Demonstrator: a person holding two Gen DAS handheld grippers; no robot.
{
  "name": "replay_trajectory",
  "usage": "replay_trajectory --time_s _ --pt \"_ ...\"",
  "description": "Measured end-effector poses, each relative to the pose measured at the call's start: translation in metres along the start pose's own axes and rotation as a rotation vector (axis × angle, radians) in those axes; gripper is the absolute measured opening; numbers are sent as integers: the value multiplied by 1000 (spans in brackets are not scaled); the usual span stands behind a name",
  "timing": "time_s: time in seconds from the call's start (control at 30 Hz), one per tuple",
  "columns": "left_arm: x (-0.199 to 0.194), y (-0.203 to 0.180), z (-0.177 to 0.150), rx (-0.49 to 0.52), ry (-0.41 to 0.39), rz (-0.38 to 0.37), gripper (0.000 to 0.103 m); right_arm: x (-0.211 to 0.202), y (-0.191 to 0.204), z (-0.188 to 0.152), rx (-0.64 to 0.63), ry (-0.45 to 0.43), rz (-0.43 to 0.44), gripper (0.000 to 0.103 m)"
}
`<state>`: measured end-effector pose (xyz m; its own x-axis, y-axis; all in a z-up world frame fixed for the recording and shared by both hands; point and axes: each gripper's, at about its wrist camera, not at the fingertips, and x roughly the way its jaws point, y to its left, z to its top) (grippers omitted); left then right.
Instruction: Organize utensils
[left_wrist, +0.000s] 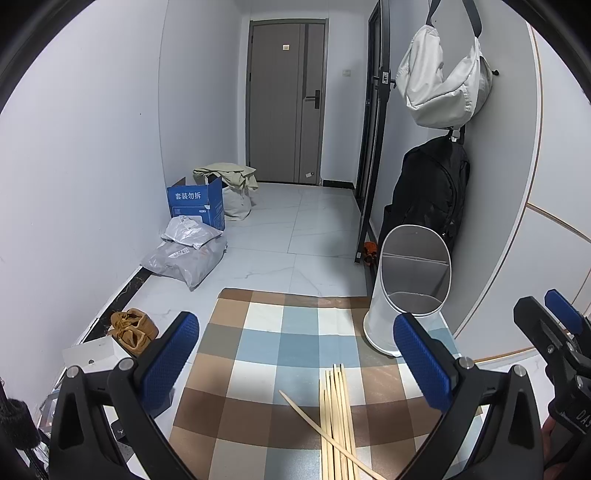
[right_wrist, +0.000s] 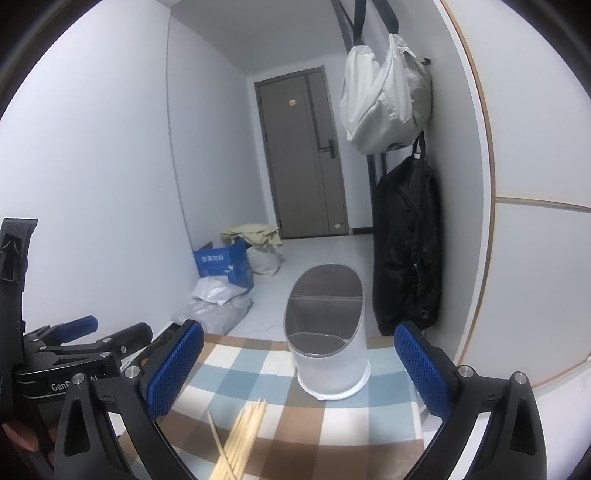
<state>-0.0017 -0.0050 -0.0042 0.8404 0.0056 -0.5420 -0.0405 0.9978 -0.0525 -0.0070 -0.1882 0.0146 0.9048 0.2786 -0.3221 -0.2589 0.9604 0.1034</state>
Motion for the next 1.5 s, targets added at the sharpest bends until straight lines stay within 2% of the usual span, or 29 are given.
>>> replay_trajectory --time_s 0.67,0.8,0.87,0.97,1.07,1.13,1.27,1.37,1.43,1.5 --pt "5 0 1 -2 24 -17 102 -2 1 3 -6 4 4 103" --pt "7 -1 0 -5 41 -25 102 -3 -1 4 5 16 9 103" --pt "14 -1 -1 -4 73 -39 102 -2 -2 5 14 24 9 103" --pt "38 9 -6 -53 190 -63 102 0 -5 7 33 52 14 103" --pt "74 25 -17 -120 359 -71 99 3 -9 7 44 74 17 103" --pt "100 32 -30 -153 495 -70 91 6 -12 6 51 94 10 103" --pt "125 37 -54 -211 669 -76 79 24 -23 3 79 177 -10 103" --pt "138 38 -64 -288 762 -74 73 34 -32 0 119 221 6 103" --pt "148 39 -70 -331 830 -46 59 40 -38 -1 145 241 9 103" --pt "153 37 -73 -348 858 -22 49 45 -44 -1 169 262 17 103"
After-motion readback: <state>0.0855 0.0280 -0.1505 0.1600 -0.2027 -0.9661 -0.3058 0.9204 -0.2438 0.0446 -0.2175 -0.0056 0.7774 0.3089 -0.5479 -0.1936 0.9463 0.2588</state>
